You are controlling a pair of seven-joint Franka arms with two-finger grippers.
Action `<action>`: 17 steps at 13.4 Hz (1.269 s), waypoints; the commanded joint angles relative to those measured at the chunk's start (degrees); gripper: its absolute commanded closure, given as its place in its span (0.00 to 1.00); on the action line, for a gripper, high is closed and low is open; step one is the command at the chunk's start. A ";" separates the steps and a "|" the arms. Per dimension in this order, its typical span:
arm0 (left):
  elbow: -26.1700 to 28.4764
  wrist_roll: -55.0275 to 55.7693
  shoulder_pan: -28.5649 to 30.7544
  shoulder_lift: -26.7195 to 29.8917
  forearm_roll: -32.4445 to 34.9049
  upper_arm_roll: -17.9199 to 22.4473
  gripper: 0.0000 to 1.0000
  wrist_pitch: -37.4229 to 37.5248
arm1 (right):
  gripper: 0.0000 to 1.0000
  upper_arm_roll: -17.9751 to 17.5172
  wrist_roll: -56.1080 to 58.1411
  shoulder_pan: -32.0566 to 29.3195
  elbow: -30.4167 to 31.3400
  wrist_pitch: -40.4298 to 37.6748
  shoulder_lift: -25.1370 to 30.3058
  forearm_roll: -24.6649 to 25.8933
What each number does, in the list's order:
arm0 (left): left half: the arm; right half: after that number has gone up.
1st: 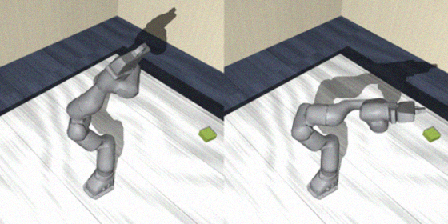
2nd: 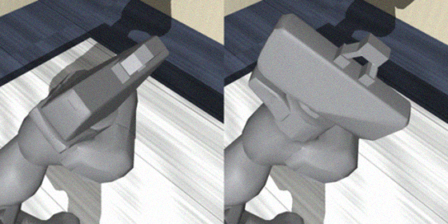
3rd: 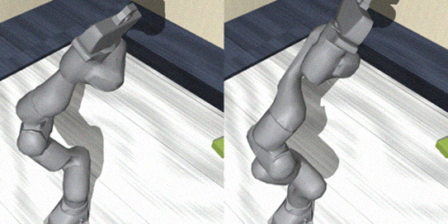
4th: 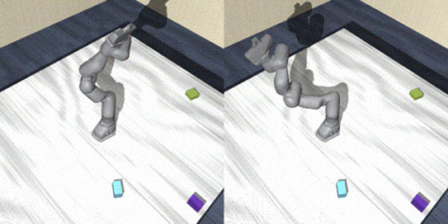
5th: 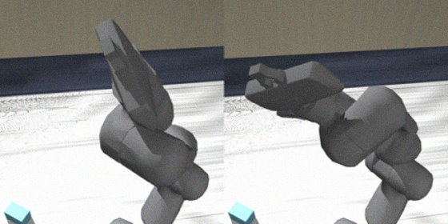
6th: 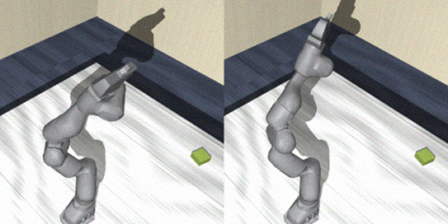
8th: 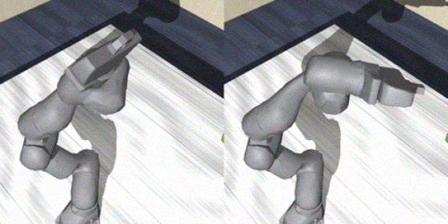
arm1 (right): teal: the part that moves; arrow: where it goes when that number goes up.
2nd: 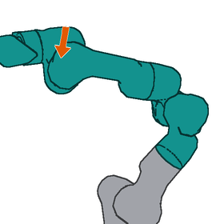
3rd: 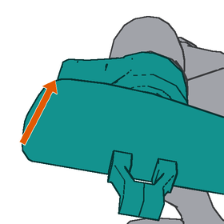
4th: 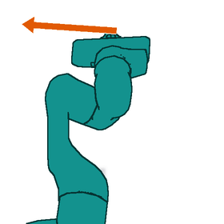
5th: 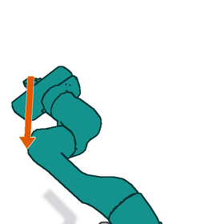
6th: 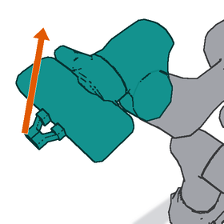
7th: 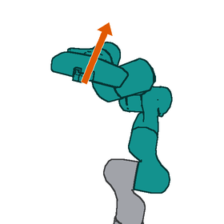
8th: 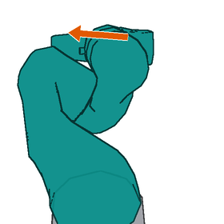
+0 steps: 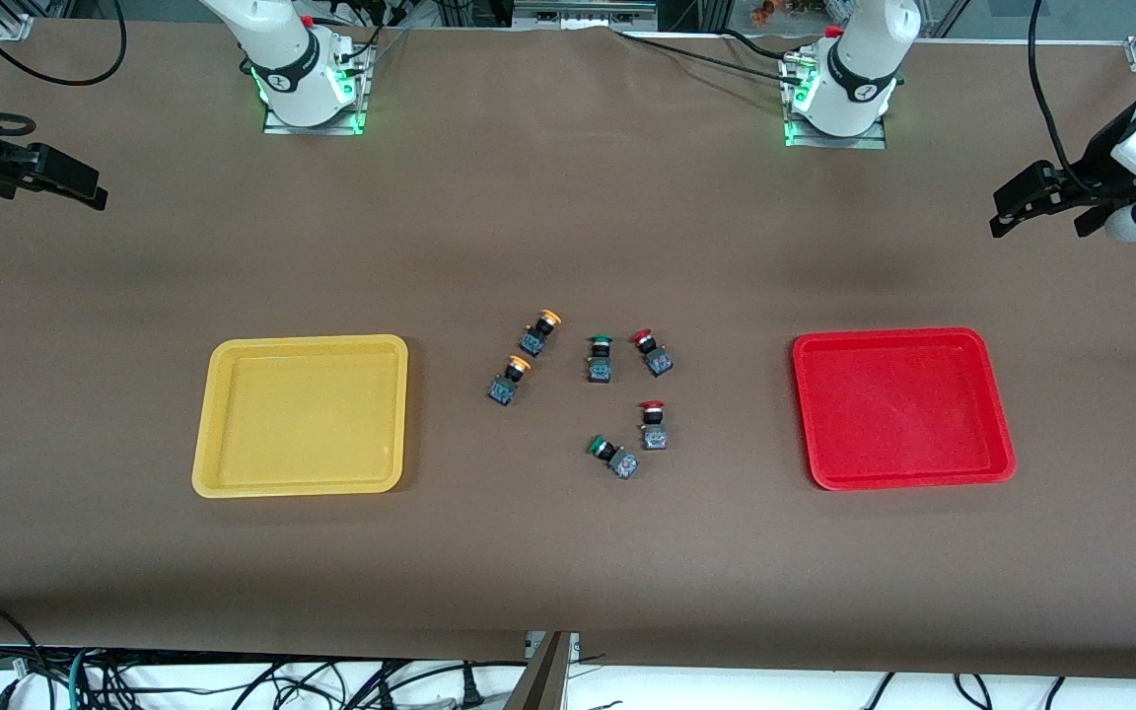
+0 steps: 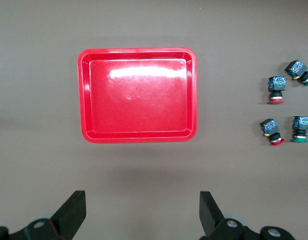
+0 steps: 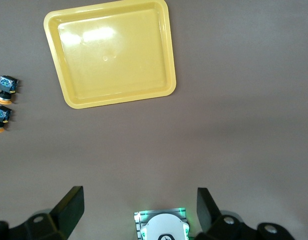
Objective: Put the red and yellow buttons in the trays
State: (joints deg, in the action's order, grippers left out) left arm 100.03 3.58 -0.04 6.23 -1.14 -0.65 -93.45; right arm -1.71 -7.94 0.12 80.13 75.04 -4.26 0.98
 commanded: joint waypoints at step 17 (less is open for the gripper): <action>-1.50 -2.09 1.80 -0.69 -1.50 -0.15 0.00 1.34 | 0.00 -0.84 0.22 3.21 0.03 11.06 -12.68 1.05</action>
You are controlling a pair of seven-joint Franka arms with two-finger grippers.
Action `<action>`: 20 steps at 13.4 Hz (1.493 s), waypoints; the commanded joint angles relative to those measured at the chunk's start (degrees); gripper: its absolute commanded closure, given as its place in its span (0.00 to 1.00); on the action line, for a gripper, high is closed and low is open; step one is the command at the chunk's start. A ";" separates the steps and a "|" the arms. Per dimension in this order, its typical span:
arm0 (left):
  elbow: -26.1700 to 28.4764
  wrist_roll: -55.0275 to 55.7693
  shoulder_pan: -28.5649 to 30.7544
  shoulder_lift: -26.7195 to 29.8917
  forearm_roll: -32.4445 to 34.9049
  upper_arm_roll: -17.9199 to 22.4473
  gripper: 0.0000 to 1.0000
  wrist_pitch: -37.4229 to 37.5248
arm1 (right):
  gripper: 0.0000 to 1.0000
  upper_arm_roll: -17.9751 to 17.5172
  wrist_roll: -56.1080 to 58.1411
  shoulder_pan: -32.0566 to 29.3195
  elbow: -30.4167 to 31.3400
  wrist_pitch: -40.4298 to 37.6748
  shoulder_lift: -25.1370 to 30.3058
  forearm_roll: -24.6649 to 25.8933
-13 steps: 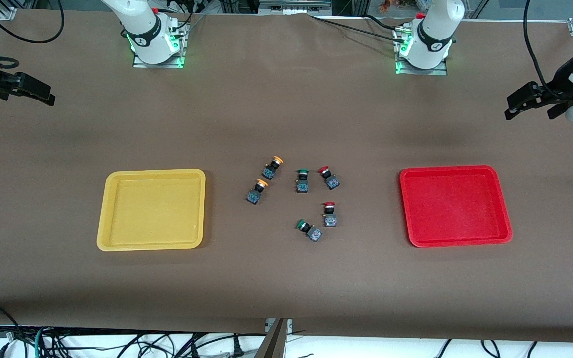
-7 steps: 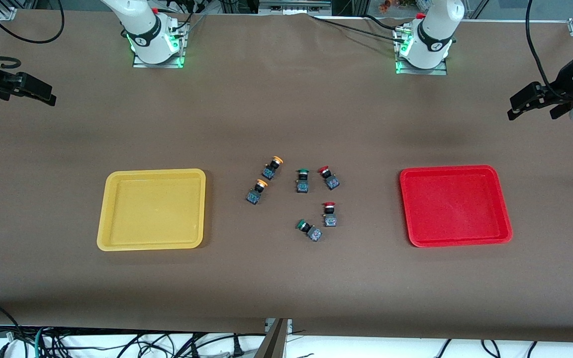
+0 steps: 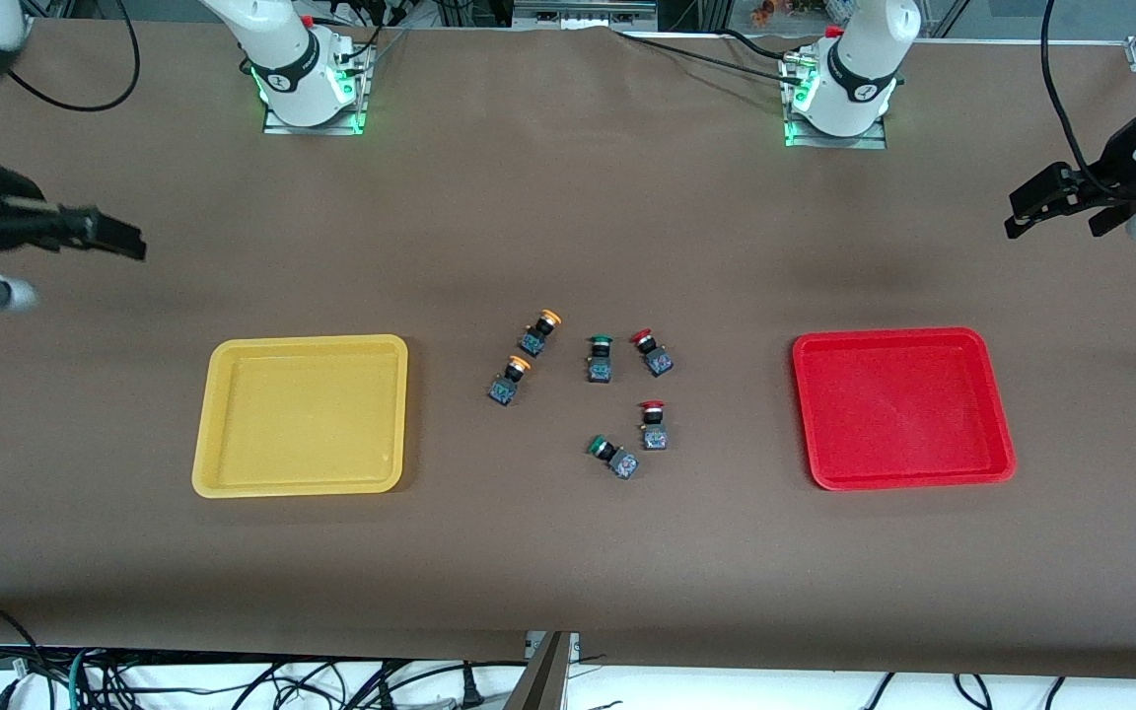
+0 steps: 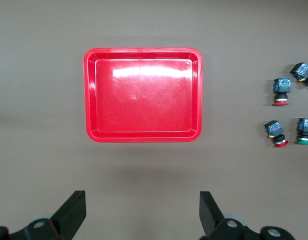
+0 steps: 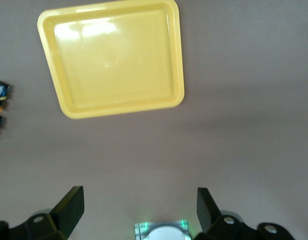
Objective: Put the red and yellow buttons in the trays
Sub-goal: 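Grasp an orange button with the right gripper while the left gripper reaches a red button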
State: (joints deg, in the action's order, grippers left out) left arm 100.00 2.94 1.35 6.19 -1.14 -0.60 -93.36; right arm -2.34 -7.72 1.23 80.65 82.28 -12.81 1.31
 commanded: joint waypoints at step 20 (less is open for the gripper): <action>-16.49 20.52 -13.74 -46.59 -4.13 -12.76 0.00 -31.95 | 0.09 -0.12 -61.09 30.49 -0.50 49.99 -36.93 -4.47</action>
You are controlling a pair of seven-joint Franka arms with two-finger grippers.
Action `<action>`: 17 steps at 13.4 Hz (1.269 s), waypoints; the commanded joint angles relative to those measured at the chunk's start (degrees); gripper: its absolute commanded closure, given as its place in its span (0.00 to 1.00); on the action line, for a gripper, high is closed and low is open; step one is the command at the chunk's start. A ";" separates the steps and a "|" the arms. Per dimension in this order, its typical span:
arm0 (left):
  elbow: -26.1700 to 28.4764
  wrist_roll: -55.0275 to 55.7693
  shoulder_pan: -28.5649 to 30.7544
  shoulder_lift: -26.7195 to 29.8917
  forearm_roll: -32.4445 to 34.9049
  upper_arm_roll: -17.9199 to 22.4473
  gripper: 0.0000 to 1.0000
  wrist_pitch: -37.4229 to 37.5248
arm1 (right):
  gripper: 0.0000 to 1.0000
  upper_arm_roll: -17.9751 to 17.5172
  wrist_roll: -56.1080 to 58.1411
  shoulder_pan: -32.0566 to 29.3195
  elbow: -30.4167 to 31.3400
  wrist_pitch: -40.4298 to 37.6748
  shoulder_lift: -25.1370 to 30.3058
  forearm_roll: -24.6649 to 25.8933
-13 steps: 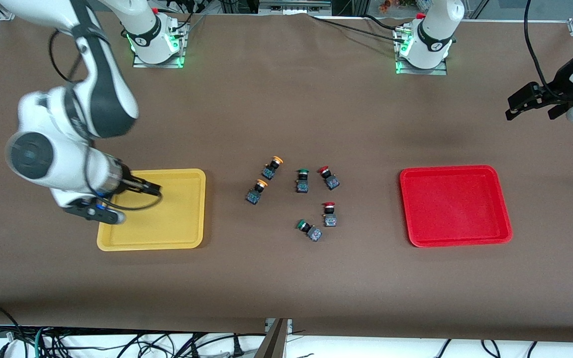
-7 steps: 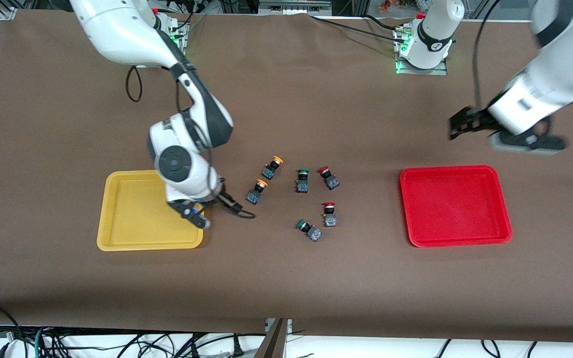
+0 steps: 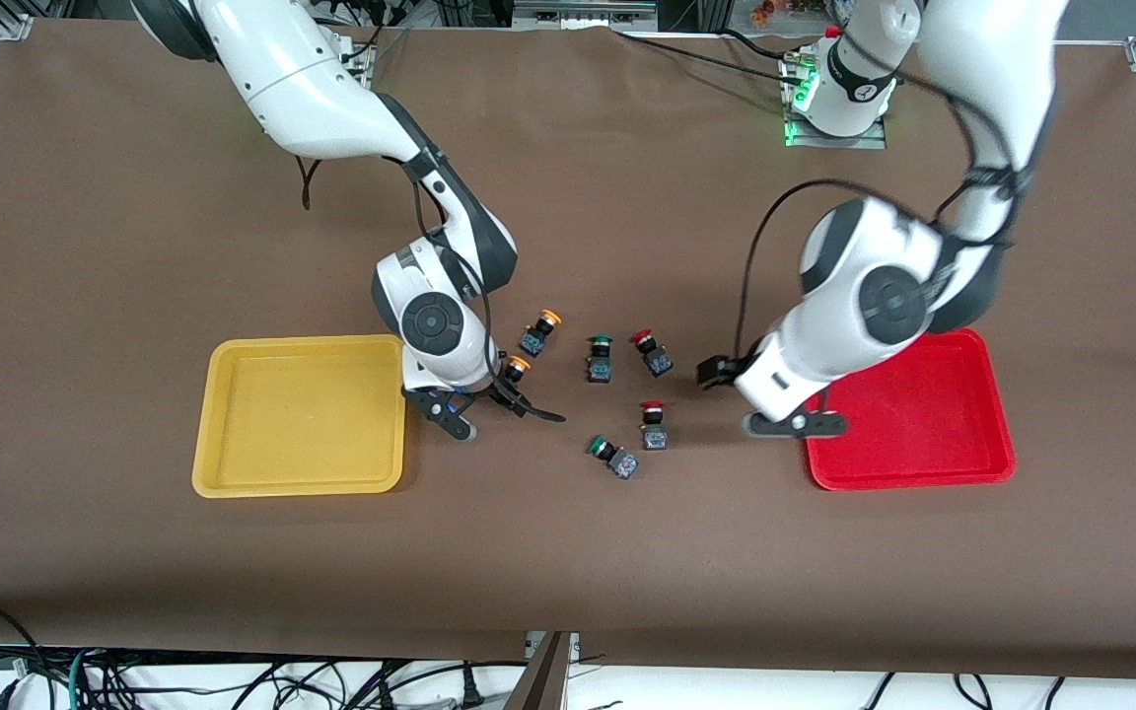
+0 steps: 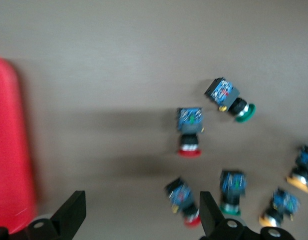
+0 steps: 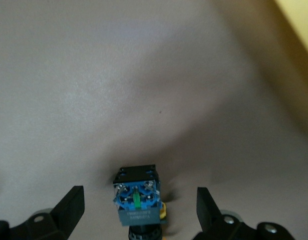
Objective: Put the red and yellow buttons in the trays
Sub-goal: 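Place the orange button in the yellow tray while the left gripper grasps the red button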
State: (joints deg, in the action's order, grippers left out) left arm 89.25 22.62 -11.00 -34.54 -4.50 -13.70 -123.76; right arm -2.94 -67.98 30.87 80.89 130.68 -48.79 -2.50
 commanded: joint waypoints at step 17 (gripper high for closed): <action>-10.32 4.45 -7.20 -18.20 0.71 1.57 0.88 -16.78 | 1.00 6.53 56.70 -22.51 0.58 -20.03 4.68 0.12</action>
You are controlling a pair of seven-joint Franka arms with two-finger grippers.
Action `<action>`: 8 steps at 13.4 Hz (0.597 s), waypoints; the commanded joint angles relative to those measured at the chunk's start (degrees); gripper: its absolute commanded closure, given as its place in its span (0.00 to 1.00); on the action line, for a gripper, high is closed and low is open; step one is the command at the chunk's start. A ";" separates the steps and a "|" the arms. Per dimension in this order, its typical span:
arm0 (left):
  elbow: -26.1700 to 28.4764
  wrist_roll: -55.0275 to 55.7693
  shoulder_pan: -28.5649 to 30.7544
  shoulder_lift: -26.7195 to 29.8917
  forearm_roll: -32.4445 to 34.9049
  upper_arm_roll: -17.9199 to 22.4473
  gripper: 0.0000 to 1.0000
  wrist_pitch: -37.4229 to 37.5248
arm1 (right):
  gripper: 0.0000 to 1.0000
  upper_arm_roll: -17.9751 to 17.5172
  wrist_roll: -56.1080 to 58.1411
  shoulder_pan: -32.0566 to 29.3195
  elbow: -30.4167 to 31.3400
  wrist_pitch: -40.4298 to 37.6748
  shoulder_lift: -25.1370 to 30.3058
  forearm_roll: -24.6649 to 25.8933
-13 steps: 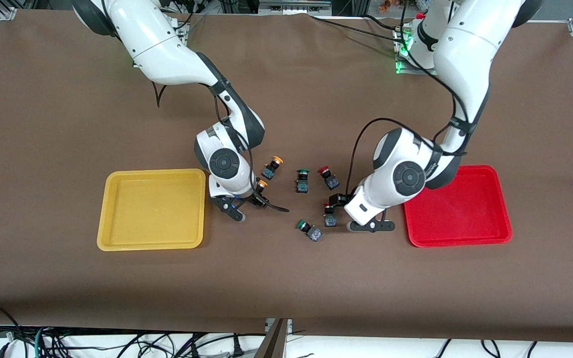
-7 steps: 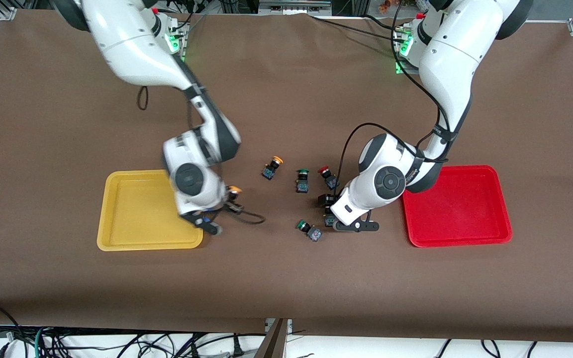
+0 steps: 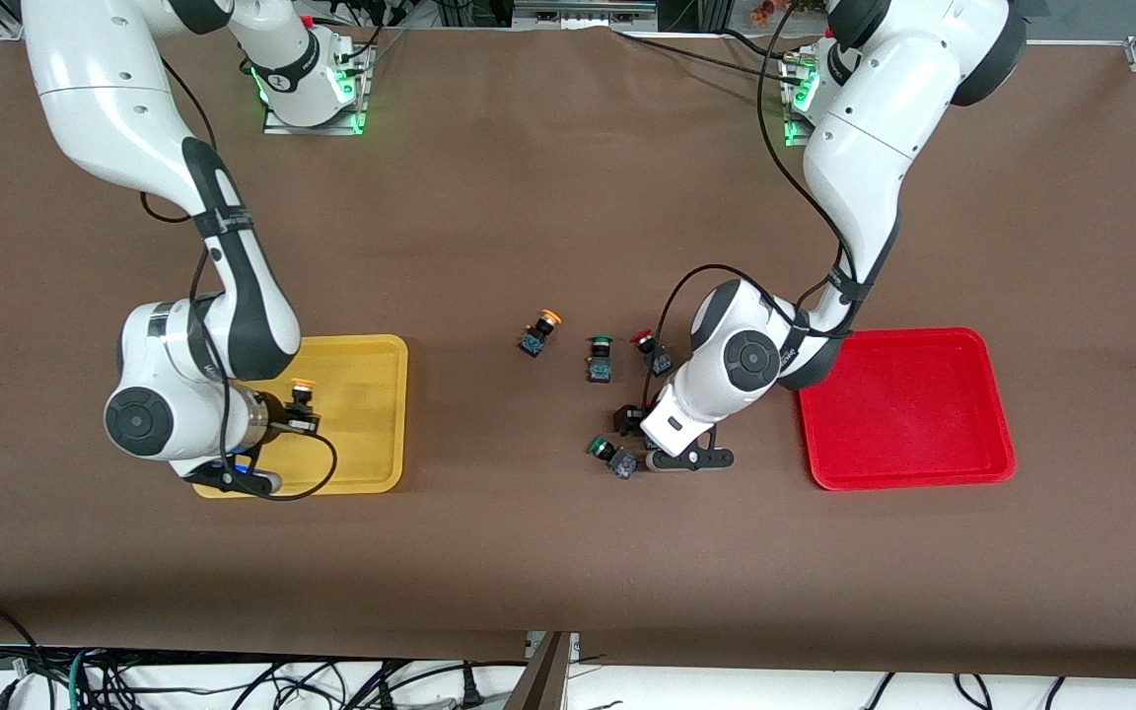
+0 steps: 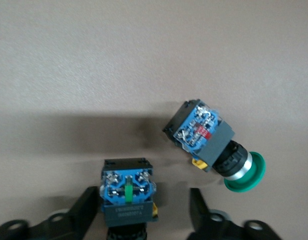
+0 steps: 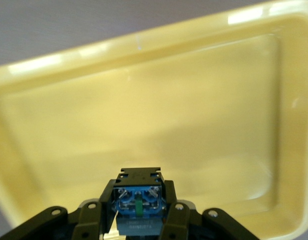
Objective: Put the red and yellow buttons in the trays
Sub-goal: 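Place the orange button in the yellow tray while the left gripper grasps the red button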
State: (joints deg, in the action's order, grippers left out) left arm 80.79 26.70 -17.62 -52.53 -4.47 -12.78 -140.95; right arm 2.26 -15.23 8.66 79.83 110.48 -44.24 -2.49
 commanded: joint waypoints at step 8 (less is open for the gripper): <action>-1.95 -6.37 9.34 12.52 1.04 0.48 1.00 20.87 | 0.00 -2.07 3.93 -0.59 1.82 0.01 2.92 -1.11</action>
State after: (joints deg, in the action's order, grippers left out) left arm 76.99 24.56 -12.19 -45.71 -4.31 -11.90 -125.87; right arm 2.44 -7.39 5.50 81.29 112.10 -44.60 -2.97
